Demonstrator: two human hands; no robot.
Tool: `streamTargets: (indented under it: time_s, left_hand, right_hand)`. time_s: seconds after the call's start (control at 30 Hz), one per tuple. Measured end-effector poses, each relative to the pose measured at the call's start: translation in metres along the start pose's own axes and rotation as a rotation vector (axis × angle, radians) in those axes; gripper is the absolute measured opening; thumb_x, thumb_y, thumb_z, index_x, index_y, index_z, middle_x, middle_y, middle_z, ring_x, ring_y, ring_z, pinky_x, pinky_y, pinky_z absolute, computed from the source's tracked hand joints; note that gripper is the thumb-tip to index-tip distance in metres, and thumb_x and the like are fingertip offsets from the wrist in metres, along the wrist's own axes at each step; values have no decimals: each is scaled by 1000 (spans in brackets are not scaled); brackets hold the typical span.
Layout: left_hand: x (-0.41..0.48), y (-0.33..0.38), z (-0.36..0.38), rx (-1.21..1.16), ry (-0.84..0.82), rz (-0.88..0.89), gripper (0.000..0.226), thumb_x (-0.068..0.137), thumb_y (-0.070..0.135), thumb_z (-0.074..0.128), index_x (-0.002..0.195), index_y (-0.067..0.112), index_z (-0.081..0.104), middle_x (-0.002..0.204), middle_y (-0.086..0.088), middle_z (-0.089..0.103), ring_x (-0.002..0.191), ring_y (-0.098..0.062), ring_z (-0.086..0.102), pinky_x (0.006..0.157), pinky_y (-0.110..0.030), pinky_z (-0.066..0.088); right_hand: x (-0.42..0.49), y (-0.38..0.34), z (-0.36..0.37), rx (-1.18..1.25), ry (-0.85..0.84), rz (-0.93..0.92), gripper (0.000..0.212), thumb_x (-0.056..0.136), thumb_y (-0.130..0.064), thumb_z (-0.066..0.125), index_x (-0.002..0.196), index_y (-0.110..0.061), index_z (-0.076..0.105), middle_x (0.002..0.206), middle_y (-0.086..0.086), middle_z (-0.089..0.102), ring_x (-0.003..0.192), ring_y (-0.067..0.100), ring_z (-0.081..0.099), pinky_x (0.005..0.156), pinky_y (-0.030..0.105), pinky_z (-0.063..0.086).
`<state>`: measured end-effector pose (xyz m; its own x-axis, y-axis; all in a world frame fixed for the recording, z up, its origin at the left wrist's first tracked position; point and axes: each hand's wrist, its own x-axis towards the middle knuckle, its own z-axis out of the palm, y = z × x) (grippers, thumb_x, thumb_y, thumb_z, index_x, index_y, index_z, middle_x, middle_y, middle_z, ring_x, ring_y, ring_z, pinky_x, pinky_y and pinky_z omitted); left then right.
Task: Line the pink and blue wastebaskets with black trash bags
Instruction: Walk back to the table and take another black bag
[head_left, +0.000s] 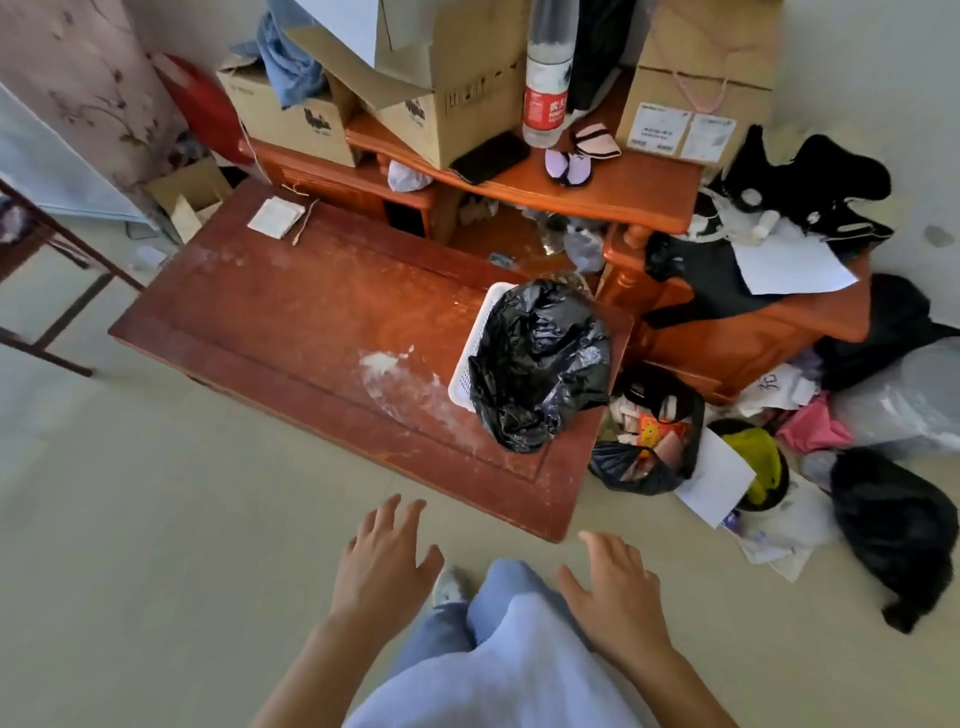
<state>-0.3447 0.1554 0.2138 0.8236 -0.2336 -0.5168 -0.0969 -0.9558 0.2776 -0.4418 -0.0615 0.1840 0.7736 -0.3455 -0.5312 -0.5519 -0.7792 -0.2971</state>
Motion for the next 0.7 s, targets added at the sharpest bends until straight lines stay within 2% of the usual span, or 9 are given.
streamTargets:
  time_s: [0.13, 0.3, 0.4, 0.47, 0.53, 0.6, 0.67, 0.7]
  left_hand:
    - [80, 17, -12, 19, -99, 60, 58, 89, 38, 44, 144, 26, 28, 152, 1, 29, 137, -23, 30, 108, -38, 34]
    - [173, 35, 1, -13, -325, 74, 58, 86, 33, 46, 142, 25, 34, 143, 0, 40, 131, -23, 37, 106, -34, 34]
    - [228, 39, 23, -28, -436, 23, 65, 77, 38, 35, 140, 20, 39, 135, -2, 50, 127, -23, 39, 104, -30, 27]
    - [261, 36, 45, -53, -484, -24, 69, 73, 41, 27, 137, 21, 43, 133, -2, 53, 127, -24, 42, 104, -32, 27]
    - [288, 31, 65, -132, -552, -85, 67, 74, 46, 28, 137, 29, 41, 127, -2, 56, 127, -28, 43, 105, -38, 31]
    - [308, 34, 77, -264, -649, -154, 63, 79, 41, 39, 141, 40, 31, 108, 2, 57, 121, -30, 46, 100, -39, 36]
    - [325, 43, 82, -466, -666, -248, 62, 85, 33, 47, 142, 45, 26, 98, -3, 56, 112, -31, 53, 92, -38, 42]
    - [332, 48, 85, -593, -652, -317, 62, 88, 30, 49, 143, 43, 26, 103, -8, 58, 112, -30, 55, 92, -37, 43]
  right_hand:
    - [64, -10, -20, -4, -48, 14, 47, 91, -43, 45, 132, -22, 41, 134, -2, 48, 126, 20, 40, 98, 42, 37]
    - [171, -7, -43, -108, -118, -14, 47, 91, -40, 45, 132, -18, 42, 133, 1, 50, 125, 22, 43, 100, 41, 39]
    - [235, -4, -46, -154, -120, -28, 47, 90, -35, 48, 132, -15, 42, 134, 4, 49, 124, 25, 44, 99, 42, 40]
    - [270, 2, -43, -193, -112, -44, 53, 89, -28, 52, 137, -14, 37, 139, 9, 44, 126, 28, 42, 98, 43, 41]
    - [298, 7, -36, -263, -122, -63, 66, 86, -19, 56, 145, -18, 26, 148, 14, 31, 132, 33, 35, 100, 45, 39]
    - [321, 11, -27, -318, -158, -83, 77, 85, -13, 57, 148, -27, 16, 154, 17, 16, 136, 38, 26, 104, 48, 36]
    - [341, 15, -16, -357, -212, -102, 75, 87, -15, 57, 147, -34, 17, 156, 17, 8, 137, 41, 23, 105, 51, 35]
    - [349, 16, -12, -376, -234, -110, 69, 88, -18, 57, 146, -34, 23, 157, 16, 8, 137, 41, 23, 105, 52, 34]
